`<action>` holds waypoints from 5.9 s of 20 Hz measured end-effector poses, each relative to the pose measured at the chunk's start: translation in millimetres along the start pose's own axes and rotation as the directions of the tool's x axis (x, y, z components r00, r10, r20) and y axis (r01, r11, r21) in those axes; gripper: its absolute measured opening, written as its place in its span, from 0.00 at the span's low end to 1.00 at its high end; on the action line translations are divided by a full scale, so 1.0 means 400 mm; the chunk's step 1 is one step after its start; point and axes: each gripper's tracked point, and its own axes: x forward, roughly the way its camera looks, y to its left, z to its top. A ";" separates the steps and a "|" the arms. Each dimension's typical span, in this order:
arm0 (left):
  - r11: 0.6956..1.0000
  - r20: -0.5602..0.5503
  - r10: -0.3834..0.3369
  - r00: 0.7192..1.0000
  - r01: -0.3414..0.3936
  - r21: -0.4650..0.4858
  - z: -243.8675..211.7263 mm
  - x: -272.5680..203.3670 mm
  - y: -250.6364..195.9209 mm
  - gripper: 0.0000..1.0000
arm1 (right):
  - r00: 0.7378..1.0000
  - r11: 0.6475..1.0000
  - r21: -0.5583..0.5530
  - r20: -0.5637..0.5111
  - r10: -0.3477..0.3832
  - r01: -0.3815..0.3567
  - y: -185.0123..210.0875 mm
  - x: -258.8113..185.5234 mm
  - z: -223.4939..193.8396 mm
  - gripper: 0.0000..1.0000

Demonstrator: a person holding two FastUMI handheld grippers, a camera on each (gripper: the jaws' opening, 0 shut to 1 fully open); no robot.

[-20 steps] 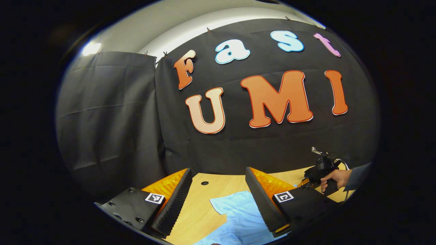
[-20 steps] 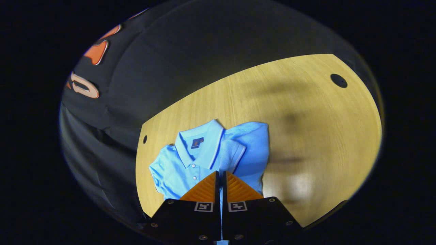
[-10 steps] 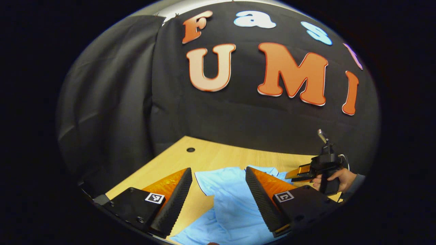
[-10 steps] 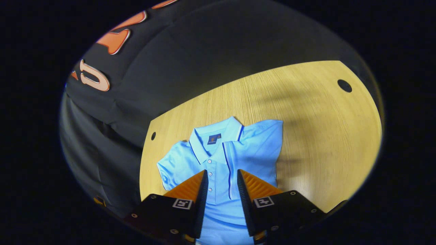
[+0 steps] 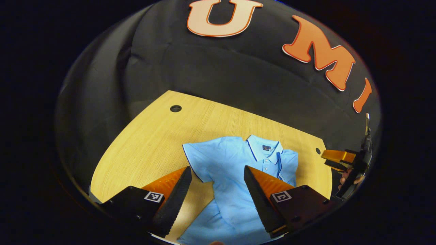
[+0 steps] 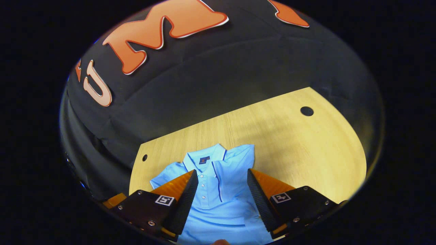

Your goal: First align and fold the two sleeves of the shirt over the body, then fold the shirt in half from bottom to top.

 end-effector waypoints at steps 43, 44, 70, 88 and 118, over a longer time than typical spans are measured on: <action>0.981 -0.376 -0.053 0.925 0.117 0.151 -0.026 0.395 -0.101 0.11 | 0.883 0.945 0.026 0.350 -0.313 0.325 -0.222 -0.539 -0.102 0.98; 0.976 -0.370 -0.076 0.926 0.145 0.162 -0.025 0.390 -0.130 0.10 | 0.885 0.946 0.028 0.344 -0.314 0.324 -0.224 -0.539 -0.111 0.98; 0.870 -0.322 -0.298 0.899 0.395 0.296 -0.231 0.025 -0.290 1.00 | 0.965 0.978 -0.093 0.201 -0.167 0.189 -0.244 -0.551 -0.322 0.98; 0.905 -0.310 -0.065 0.949 0.187 0.383 -0.684 -0.218 0.119 1.00 | 0.992 0.963 -0.267 -0.101 -0.076 0.046 -0.251 -0.469 -0.744 0.99; 0.911 -0.154 -0.066 0.986 0.122 0.393 -0.772 -0.185 0.100 0.05 | 0.969 0.977 -0.193 -0.212 -0.129 0.088 -0.274 -0.432 -0.877 0.02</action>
